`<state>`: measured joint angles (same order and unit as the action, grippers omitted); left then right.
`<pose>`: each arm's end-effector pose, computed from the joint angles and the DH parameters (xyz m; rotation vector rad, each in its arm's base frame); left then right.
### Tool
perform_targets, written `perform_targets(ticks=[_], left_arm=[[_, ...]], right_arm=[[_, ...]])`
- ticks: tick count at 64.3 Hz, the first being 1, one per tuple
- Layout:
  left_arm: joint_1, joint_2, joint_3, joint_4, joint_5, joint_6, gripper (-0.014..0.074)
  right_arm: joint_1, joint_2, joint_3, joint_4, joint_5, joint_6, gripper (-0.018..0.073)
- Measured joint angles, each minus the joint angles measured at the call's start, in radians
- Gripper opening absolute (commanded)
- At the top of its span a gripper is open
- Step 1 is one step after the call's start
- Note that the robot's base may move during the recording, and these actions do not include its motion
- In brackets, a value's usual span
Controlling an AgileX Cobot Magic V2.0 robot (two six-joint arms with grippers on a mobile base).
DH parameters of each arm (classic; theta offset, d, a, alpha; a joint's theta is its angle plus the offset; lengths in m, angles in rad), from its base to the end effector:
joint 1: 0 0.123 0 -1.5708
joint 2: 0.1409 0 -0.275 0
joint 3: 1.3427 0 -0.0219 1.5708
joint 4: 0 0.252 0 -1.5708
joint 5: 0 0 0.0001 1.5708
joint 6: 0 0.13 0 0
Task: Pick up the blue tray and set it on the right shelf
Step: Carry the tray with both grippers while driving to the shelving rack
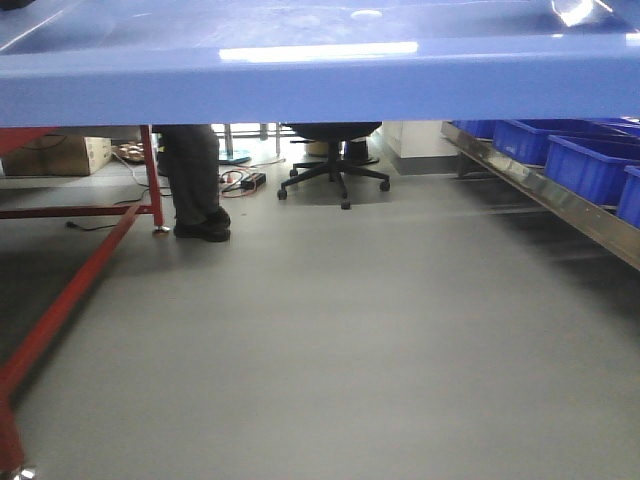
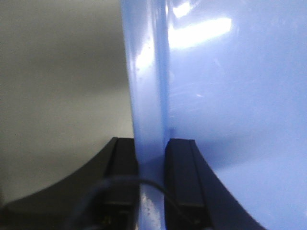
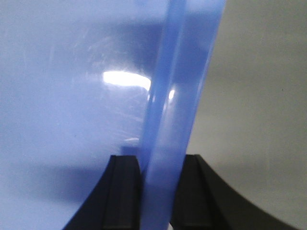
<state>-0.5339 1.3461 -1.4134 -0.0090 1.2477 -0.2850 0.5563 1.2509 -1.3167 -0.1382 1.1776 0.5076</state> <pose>0.2424 -0.1446 0.3420 0.3334 2.6734 -0.2725 0.2330 0.1254 0.3436 -0.0855 2.5919 0.2089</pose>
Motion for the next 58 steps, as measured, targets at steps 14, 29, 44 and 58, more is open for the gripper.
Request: perform_targets(ticks=[14,29,44,58], left_arm=[[0.000,0.000,0.000,-0.008,0.002,0.000,-0.0048],[0.000,0.000,0.000,-0.012,0.004,0.000,-0.0048],[0.000,0.000,0.000,-0.013,0.004,0.000,-0.0048],[0.000,0.000,0.000,-0.015,0.004,0.000,-0.0048]], right_arm=[[0.000,0.000,0.000,-0.002,0.002,0.000,0.0056],[0.000,0.000,0.000,-0.004,0.002,0.000,0.0056],[0.000,0.000,0.000,-0.006,0.002,0.000,0.0056],[0.000,0.000,0.000,-0.006,0.002,0.000,0.0056]])
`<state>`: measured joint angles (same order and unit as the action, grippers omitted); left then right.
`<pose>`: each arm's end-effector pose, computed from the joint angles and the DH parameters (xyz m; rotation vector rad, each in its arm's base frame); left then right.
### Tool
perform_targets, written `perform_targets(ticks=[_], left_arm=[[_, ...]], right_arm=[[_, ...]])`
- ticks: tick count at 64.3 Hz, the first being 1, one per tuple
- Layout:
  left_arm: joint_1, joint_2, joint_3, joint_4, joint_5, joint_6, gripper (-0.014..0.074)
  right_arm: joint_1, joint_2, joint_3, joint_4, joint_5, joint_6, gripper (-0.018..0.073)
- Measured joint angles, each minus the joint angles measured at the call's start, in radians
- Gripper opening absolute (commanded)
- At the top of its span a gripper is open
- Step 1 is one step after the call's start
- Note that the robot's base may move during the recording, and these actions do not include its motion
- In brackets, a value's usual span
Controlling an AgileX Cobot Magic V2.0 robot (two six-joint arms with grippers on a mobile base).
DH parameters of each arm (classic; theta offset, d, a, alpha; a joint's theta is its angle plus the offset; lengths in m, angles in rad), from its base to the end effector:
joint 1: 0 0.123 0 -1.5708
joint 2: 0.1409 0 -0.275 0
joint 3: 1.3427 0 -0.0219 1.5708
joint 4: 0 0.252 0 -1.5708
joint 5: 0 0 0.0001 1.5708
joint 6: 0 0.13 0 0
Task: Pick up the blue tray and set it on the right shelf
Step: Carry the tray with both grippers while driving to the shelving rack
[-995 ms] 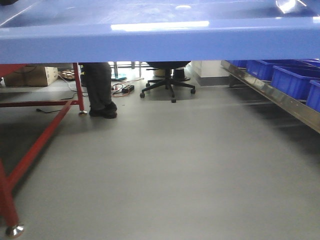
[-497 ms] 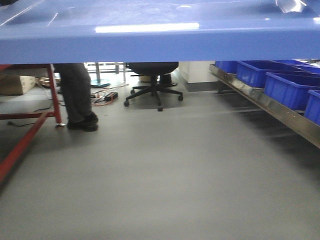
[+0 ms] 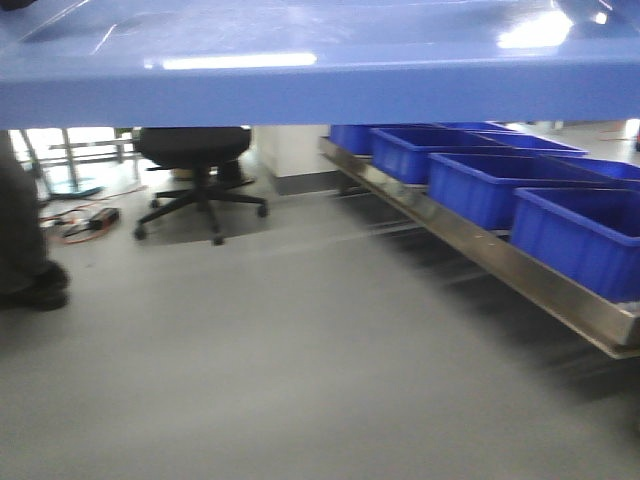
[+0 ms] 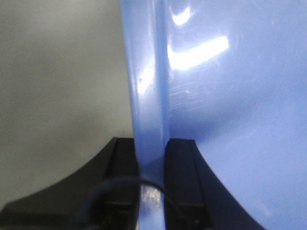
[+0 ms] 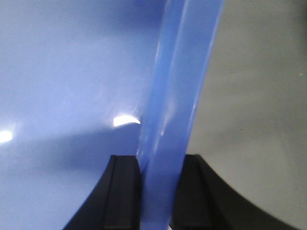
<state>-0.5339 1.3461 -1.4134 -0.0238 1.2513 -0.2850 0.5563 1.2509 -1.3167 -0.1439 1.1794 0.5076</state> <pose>0.2411 -0.1460 0.3418 0.3326 2.6811 -0.2900 0.2331 0.1247 0.3436 -0.0862 2.5912 0.2010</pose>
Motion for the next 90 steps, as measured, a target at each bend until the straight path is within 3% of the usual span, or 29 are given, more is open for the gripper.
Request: perform_targets(ticks=[90], left_arm=[[0.000,0.000,0.000,-0.005,0.000,0.000,-0.0048]], right_arm=[[0.000,0.000,0.000,-0.002,0.000,0.000,0.0056]])
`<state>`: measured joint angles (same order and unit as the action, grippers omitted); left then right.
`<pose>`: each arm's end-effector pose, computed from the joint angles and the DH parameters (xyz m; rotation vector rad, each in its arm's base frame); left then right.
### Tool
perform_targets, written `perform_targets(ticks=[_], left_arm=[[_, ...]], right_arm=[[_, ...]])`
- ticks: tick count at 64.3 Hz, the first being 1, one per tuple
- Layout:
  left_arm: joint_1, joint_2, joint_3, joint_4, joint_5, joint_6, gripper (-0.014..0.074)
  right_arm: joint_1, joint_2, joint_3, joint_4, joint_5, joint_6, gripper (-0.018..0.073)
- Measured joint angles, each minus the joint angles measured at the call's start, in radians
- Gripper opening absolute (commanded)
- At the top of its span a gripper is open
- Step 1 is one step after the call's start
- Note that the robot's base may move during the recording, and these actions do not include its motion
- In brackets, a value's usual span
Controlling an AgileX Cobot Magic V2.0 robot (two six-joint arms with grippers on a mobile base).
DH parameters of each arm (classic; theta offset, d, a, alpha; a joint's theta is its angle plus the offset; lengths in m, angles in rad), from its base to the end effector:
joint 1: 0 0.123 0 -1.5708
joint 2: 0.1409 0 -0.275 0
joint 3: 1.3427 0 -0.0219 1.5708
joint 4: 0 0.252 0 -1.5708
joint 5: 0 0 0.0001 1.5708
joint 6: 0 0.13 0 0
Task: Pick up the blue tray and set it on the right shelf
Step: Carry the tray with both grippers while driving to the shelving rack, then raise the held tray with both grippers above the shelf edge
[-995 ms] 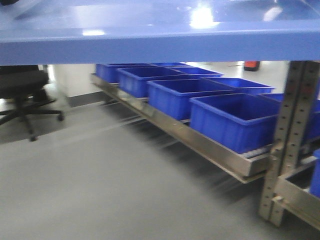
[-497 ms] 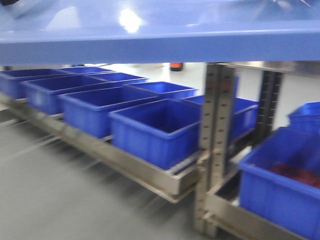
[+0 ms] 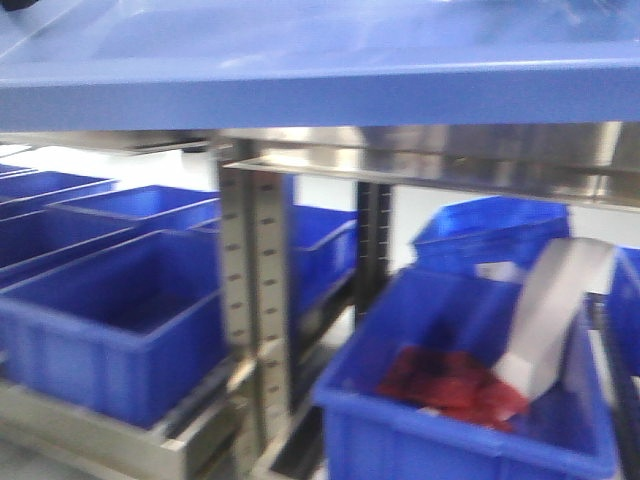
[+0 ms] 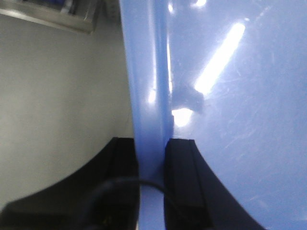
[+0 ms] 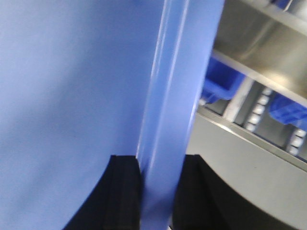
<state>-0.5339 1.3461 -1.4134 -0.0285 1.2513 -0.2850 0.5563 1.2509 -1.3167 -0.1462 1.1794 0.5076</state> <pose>0.2408 -0.1465 0.3418 0.3323 2.6824 -0.2961 0.2333 0.1244 0.3437 -0.0865 2.5902 0.1983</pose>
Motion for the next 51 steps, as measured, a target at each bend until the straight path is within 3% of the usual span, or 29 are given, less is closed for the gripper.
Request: perform_targets(ticks=[51], left_arm=[[0.000,0.000,0.003,-0.002,-0.004,0.000,-0.0048]], right_arm=[[0.000,0.000,0.000,-0.002,0.000,0.000,0.0056]])
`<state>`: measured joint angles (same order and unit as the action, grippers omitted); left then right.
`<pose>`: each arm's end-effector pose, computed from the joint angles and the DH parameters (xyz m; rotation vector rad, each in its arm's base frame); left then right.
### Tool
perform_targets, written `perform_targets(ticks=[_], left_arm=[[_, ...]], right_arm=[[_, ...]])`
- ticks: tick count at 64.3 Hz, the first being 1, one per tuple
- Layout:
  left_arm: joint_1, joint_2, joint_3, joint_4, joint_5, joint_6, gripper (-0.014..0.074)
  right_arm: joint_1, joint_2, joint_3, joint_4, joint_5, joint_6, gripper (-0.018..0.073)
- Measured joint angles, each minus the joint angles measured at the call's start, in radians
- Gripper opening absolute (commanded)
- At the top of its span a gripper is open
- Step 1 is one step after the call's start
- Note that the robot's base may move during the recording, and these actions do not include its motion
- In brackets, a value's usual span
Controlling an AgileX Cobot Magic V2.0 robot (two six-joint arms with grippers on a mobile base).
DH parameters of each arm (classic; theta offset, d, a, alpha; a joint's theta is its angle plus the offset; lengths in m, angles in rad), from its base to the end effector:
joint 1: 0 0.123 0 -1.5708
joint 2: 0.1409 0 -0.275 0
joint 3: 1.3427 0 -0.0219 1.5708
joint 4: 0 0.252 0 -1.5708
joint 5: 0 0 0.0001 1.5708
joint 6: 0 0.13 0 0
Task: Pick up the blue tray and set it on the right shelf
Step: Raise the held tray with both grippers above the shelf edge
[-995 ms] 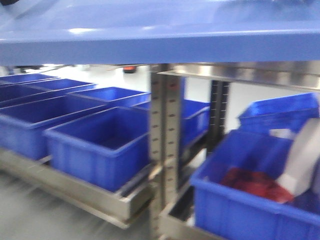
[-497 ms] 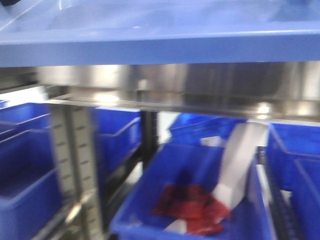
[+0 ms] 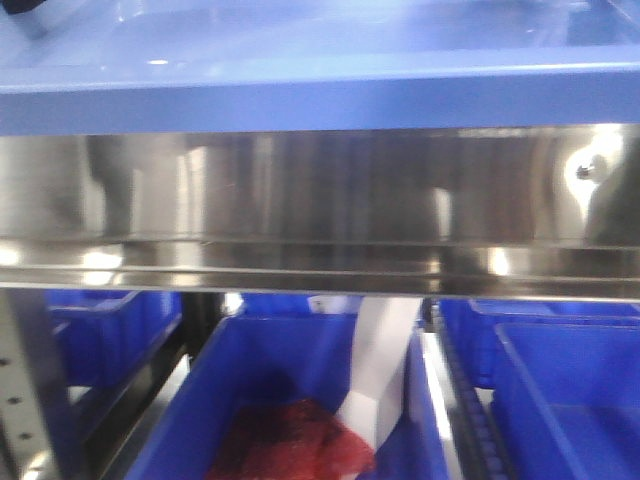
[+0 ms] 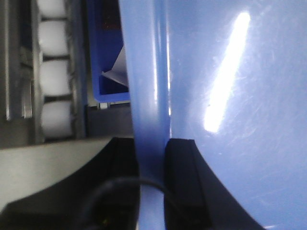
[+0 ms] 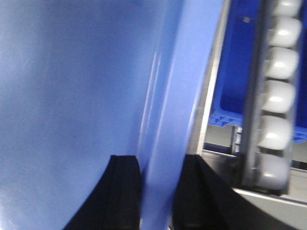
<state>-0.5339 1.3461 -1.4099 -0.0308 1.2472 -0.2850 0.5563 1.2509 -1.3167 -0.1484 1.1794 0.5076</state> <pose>0.2409 -0.1468 0.3410 0.3318 2.6825 -0.2994 0.2334 0.1242 0.3437 -0.0868 2.5893 0.1957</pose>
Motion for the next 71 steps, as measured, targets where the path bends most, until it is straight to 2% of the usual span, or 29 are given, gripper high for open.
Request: perform_targets(ticks=[71], left_arm=[[0.000,0.000,0.000,0.000,0.002,0.000,-0.0048]], right_arm=[[0.000,0.000,0.000,0.000,0.000,0.000,0.0056]])
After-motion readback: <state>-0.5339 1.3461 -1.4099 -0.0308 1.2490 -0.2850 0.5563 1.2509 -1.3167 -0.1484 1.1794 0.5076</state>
